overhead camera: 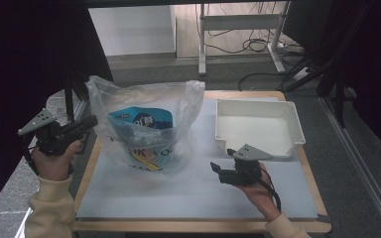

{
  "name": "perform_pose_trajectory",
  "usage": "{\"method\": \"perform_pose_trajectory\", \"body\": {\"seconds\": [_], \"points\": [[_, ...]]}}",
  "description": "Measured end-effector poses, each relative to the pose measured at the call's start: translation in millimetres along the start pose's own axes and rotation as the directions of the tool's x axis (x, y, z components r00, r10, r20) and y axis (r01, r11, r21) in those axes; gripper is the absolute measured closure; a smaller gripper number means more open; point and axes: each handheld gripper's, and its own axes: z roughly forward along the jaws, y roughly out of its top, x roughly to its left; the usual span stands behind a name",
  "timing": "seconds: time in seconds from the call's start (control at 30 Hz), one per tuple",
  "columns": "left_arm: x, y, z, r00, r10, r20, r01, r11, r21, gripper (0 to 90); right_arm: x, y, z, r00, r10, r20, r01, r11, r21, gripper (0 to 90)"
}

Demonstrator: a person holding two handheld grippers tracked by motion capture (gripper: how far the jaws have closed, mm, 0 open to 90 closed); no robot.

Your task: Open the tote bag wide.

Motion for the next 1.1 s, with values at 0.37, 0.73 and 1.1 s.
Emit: {"method": "perform_pose_trajectory", "body": {"seconds": [0.37,0.73,1.1], "points": [[0.8,0.1,-1.9,1.0,-0.002,0.006,0.002,1.0,-0.007,89.9,4.0,36.0,10.1,0.9982,0.012,-0.058,-0.016,0.998,-0.057,32.4],[0.7,0.6,-2.5,1.0,-0.004,0.006,0.004,0.9999,-0.015,89.9,3.3,70.1,16.5,0.9966,-0.013,-0.081,0.005,0.996,-0.092,37.3],[1.5,0.6,-3.5,1.0,-0.005,0.006,0.005,0.9999,-0.017,90.0,4.2,92.2,22.5,0.9934,-0.013,-0.114,-0.001,0.992,-0.129,40.9]]}}
